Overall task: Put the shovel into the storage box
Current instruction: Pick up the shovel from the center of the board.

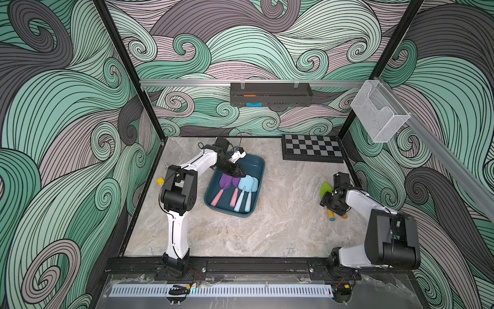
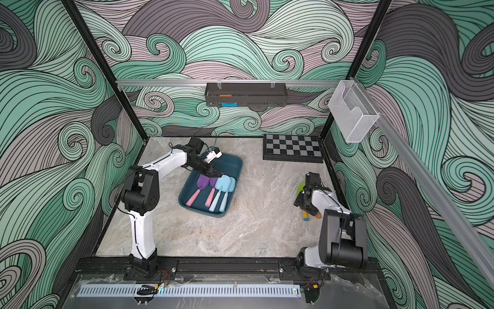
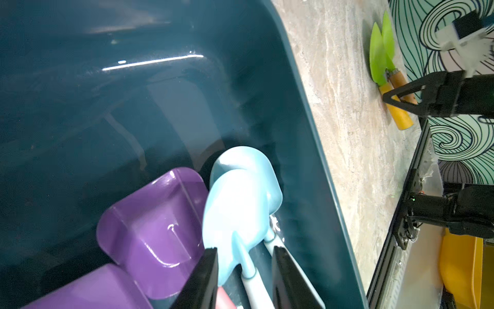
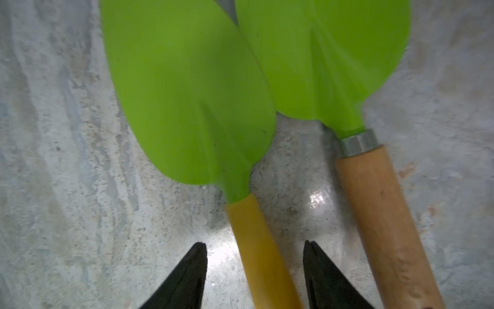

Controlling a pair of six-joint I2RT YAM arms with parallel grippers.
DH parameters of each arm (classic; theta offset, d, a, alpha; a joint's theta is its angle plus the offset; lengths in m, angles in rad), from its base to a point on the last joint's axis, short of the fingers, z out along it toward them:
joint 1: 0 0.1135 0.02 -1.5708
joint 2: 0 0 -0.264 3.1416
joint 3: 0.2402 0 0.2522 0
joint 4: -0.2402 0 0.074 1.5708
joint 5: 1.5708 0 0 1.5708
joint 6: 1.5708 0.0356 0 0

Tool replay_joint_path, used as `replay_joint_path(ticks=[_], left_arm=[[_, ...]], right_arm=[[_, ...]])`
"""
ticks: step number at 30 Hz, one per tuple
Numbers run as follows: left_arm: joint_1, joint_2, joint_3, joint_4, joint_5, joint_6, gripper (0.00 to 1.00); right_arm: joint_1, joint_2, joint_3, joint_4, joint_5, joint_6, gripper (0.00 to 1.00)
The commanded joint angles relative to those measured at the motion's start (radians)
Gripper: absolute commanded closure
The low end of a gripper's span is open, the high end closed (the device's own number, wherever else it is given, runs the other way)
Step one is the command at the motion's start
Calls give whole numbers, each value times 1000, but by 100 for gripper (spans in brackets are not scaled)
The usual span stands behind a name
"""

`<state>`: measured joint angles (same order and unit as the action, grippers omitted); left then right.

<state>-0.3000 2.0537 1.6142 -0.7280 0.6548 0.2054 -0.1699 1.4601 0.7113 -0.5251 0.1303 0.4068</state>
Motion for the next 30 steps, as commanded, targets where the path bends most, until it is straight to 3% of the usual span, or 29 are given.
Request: replay_joint_path(ticks=[1, 5, 12, 17, 22, 25, 30], left_arm=[[11, -69, -21, 40, 17, -13, 63], [16, -93, -43, 55, 24, -22, 63], [21, -126, -66, 88, 63, -45, 63], [22, -175, -100, 130, 116, -65, 61], [21, -217, -158, 234, 227, -143, 60], [14, -235, -216, 374, 298, -251, 58], [-26, -234, -249, 461, 272, -339, 57]], right_arm=[[-7, 25, 25, 4, -48, -3, 42], [-7, 57, 40, 5, -71, -11, 46], [1, 84, 34, 41, -165, -16, 82], [80, 63, 54, 34, -177, -29, 98], [236, -14, 75, 4, -156, -30, 100], [343, -72, 84, -8, -150, -16, 100], [527, -130, 131, -13, -138, 23, 100]])
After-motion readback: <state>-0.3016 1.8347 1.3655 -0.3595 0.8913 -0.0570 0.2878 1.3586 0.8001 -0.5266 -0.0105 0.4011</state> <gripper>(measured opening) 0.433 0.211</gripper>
